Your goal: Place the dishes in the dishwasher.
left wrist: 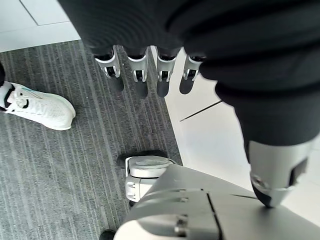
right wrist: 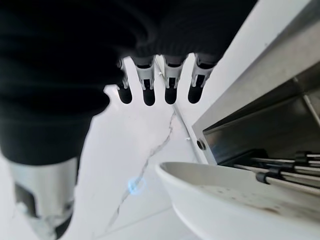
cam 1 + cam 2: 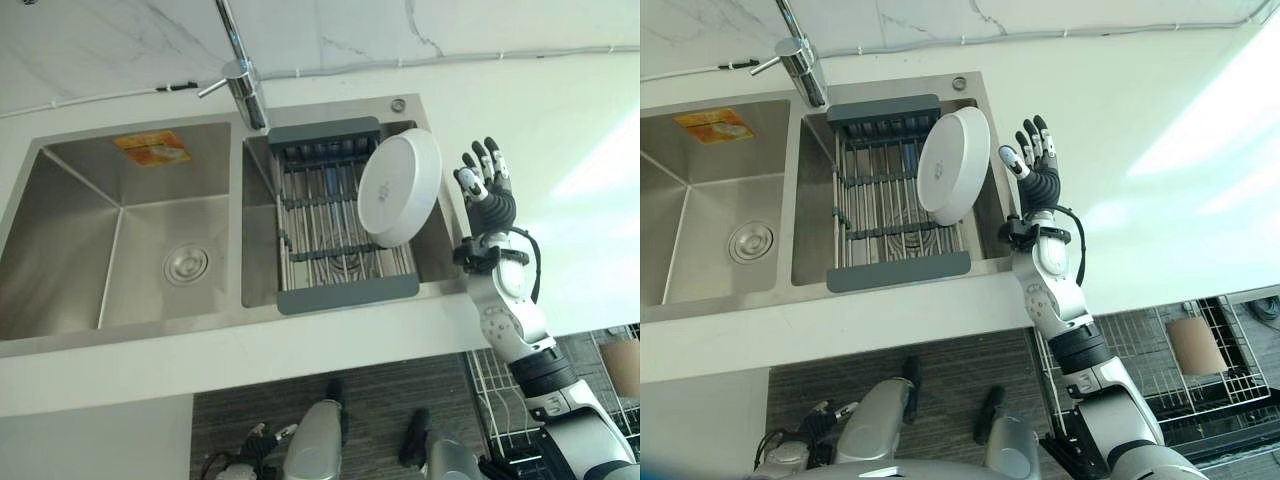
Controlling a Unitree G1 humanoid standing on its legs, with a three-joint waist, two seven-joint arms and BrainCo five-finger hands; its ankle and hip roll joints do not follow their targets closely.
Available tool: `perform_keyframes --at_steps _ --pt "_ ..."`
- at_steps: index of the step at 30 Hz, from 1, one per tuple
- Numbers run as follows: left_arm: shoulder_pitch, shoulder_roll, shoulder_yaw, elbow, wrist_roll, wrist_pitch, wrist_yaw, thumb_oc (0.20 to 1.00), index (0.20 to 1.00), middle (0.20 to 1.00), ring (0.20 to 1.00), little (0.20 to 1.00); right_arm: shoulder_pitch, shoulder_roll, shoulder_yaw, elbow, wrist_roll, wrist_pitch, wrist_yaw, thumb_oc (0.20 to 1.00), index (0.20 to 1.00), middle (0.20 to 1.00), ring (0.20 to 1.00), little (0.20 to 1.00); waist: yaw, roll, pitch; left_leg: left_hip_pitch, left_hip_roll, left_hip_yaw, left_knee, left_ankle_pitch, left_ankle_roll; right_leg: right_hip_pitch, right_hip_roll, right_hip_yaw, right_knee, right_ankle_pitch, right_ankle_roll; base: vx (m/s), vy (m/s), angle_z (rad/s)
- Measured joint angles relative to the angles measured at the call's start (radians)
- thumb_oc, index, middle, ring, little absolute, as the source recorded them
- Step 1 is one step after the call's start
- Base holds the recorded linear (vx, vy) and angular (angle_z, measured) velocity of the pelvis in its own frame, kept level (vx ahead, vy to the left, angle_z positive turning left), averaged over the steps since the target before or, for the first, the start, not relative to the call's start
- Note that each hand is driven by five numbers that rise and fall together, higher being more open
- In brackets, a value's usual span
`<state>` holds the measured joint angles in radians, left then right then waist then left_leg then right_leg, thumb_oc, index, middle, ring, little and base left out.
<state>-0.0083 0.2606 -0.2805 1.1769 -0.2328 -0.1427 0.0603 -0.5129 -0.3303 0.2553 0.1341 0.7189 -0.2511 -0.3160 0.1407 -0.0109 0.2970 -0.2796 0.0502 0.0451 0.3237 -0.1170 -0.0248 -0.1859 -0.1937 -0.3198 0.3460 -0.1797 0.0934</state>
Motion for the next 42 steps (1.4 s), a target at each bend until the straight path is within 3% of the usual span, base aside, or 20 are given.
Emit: perform_keyframes --at_steps 14,23,42 --pt "-0.005 0.008 -0.009 0.011 -0.001 0.004 -0.018 1.0 1.0 1.0 1.0 1.0 -0.019 0.016 0.044 0.001 0.004 0.032 0.039 1.0 1.0 1.0 1.0 1.0 0.0 0.002 0.008 -0.001 -0.002 -0.001 0.001 0.001 0.001 -0.001 -0.007 -0.001 0.003 0.0 0.0 0.0 0.0 0.0" --pt "-0.004 0.004 0.012 0.056 -0.041 0.059 -0.054 1.0 1.0 1.0 1.0 1.0 -0.019 0.016 0.051 0.001 0.004 0.037 0.043 1.0 1.0 1.0 1.0 1.0 0.0 0.002 0.009 -0.002 -0.002 -0.001 0.0 0.001 0.001 -0.002 -0.008 -0.001 0.003 0.0 0.0 0.0 0.0 0.0" --pt "-0.005 0.002 0.01 0.052 -0.058 0.058 -0.055 1.0 1.0 1.0 1.0 1.0 -0.019 0.034 0.075 0.025 0.006 0.043 0.044 1.0 1.0 1.0 1.0 1.0 0.0 0.003 0.009 -0.022 -0.003 -0.003 0.009 0.001 0.001 -0.019 -0.01 -0.004 0.007 0.0 0.0 0.0 0.0 0.0"
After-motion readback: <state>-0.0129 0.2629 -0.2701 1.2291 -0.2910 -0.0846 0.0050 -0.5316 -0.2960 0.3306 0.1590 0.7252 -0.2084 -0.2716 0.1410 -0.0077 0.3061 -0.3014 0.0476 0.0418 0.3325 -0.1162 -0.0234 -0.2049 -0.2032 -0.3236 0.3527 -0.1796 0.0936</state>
